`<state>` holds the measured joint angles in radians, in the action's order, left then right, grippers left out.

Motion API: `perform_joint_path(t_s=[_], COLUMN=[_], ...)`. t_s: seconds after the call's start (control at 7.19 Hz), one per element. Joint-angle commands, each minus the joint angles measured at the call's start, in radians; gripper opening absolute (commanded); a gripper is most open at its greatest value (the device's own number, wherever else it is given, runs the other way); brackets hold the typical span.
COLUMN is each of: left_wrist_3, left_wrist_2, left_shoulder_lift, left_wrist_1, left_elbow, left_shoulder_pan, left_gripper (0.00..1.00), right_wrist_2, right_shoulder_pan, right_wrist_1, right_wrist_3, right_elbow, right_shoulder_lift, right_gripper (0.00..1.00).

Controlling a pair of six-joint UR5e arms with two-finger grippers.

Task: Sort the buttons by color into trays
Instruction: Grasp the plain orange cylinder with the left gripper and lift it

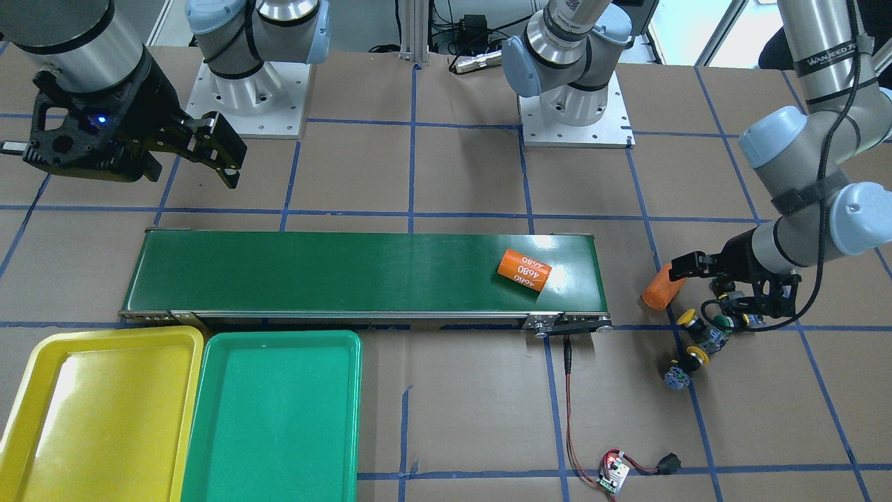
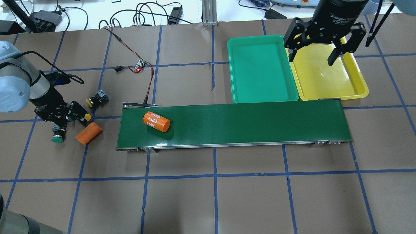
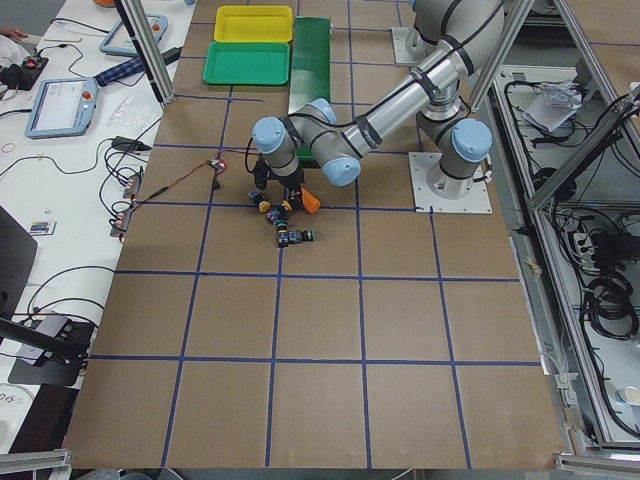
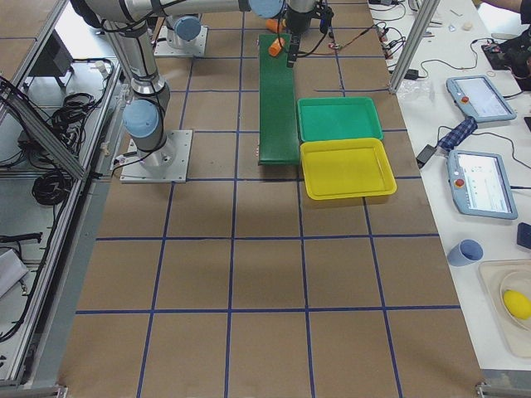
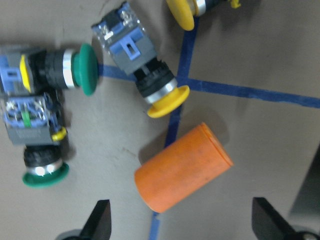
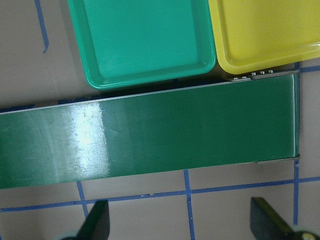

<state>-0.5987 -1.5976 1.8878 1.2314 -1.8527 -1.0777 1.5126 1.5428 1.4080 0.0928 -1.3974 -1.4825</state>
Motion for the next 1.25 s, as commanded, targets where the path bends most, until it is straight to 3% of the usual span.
perform_joint_path(t_s=[0.0,0.28,0.56,0.83,0.97,1.11], left_wrist_3=[-0.276,-0.363,-0.359,-0.349,-0.343,-0.345], left_wrist_2=[0.004,0.004,0.008,0.054,0.051,0.041], left_shoulder_lift=[-0.031,0.010,0.025,0.037,0.037,0.021], left_wrist_1=[-0.027,-0.204,-0.230,-0.228,-0.228,-0.228], left_elbow=[-0.097,-0.132,-0.128,-0.129,-0.129,-0.119], left_shoulder_pan=[-0.005,0.013,0.005,-0.008,-0.010,-0.010], left_gripper=[1.00,1.00,0.97,0.77,0.36,0.05], right_wrist_2=[-0.002,0.001,0.001,-0.002,-0.003,-0.003], right_shoulder_pan=[-0.004,-0.004,-0.004,-0.004,-0.003,-0.001], right_wrist_1=[0.000,-0.001,-0.001,-0.001,0.000,0.002], right_wrist_3=[-0.002,-0.002,-0.002,-0.002,-0.001,-0.001], right_elbow=[0.000,-0.002,-0.002,-0.002,0.000,0.000], right_shoulder_lift=[0.001,0.001,0.001,0.001,-0.002,-0.001], right_gripper=[1.00,1.00,1.00,1.00,1.00,1.00])
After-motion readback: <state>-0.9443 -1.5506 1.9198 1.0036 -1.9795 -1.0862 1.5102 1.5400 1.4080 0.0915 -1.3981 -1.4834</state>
